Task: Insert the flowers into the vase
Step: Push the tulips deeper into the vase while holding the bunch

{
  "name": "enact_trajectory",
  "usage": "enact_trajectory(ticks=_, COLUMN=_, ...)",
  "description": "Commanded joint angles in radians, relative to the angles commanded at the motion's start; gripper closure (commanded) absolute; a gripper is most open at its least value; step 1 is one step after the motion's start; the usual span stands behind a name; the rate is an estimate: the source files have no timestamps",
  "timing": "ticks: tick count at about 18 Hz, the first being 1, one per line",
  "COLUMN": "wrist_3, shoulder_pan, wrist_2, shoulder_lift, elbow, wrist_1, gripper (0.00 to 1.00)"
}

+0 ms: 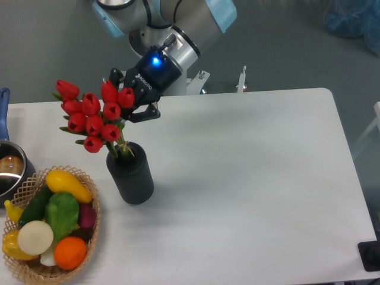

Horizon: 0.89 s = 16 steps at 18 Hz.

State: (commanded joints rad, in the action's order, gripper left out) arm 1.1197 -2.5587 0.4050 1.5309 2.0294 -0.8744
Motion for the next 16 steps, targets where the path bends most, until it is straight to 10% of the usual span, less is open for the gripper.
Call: enact_trajectory(ticks=16, wrist_3=0.022, shoulder_pan=0.038, wrist_2=0.002, shoulder_lift=0.113, elbow=-0.02, wrist_1=0.037, gripper=0.79)
